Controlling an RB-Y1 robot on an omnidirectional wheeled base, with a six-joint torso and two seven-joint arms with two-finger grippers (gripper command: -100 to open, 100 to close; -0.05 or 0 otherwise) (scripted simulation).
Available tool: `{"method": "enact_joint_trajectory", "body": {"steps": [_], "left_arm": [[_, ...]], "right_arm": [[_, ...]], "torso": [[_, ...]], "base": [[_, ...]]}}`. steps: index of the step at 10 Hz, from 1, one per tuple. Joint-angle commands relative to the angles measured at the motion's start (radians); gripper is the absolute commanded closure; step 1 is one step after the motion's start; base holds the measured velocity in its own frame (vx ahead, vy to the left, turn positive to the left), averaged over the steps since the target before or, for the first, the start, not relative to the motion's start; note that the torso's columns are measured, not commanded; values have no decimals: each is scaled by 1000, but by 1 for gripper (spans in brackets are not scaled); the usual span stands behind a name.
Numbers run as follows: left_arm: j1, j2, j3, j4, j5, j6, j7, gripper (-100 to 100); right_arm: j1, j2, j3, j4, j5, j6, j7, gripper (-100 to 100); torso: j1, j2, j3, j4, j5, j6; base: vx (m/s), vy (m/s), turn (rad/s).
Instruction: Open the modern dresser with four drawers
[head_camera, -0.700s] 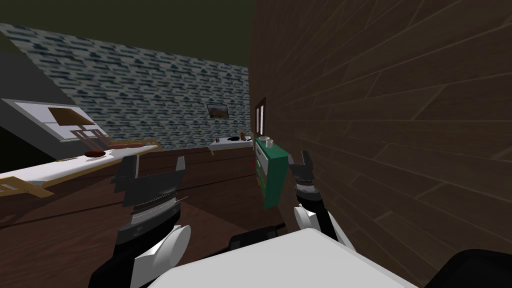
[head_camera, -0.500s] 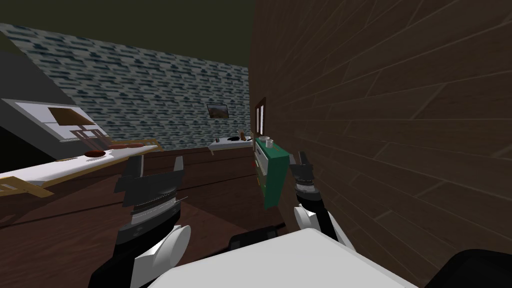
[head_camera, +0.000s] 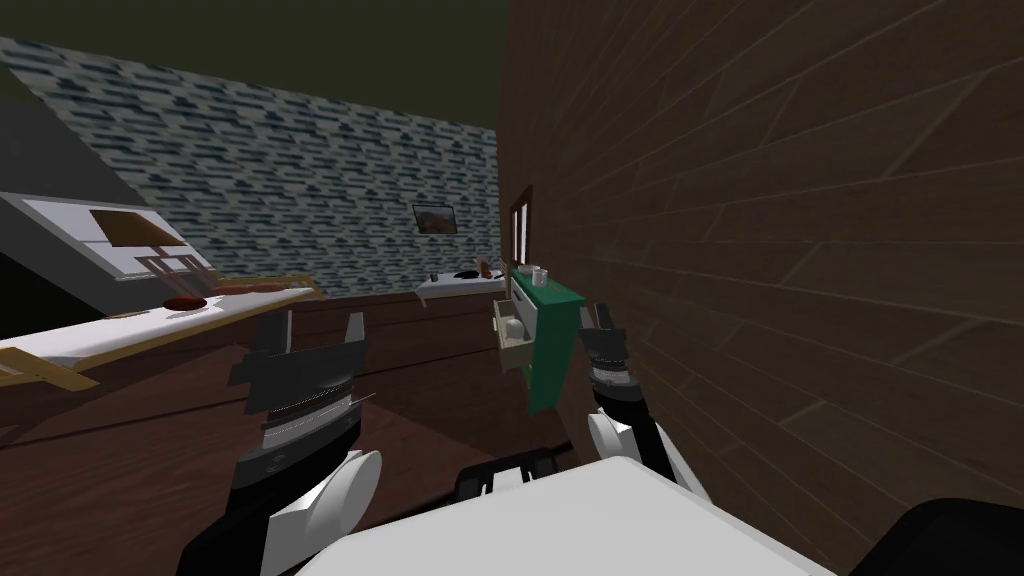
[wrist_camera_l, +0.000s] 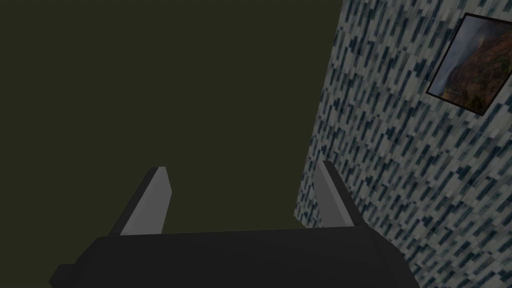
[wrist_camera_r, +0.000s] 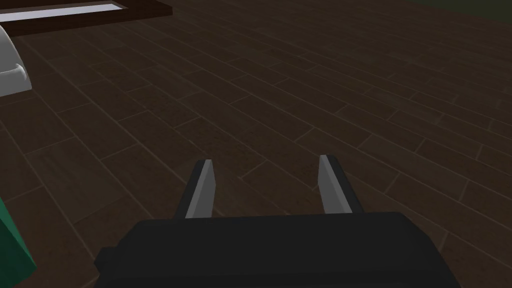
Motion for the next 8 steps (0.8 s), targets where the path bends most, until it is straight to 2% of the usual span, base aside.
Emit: {"method": "enact_joint_trajectory", "body": {"steps": [1, 2, 3, 5, 8], "left_arm": [[0, 0, 0, 0, 0, 0, 0, 0], [0, 0, 0, 0, 0, 0, 0, 0], [0, 0, 0, 0, 0, 0, 0, 0], [0, 0, 0, 0, 0, 0, 0, 0], [0, 0, 0, 0, 0, 0, 0, 0]], "right_arm": [[0, 0, 0, 0, 0, 0, 0, 0], [0, 0, 0, 0, 0, 0, 0, 0], [-1, -35, 0, 16, 10, 15, 2, -100], [-3, -82, 2, 52, 32, 52, 5, -100], [-6, -142, 6, 136, 88, 139, 12, -100]], "torso": [[0, 74, -148, 74, 0, 0], [0, 148, -295, 148, 0, 0], [0, 221, -443, 221, 0, 0], [3, 263, -532, 264, 1, 0], [2, 267, -537, 268, 1, 0]], "base": [[0, 0, 0], [0, 0, 0], [22, 32, 11], [40, 90, 18], [72, 159, 25]]}}
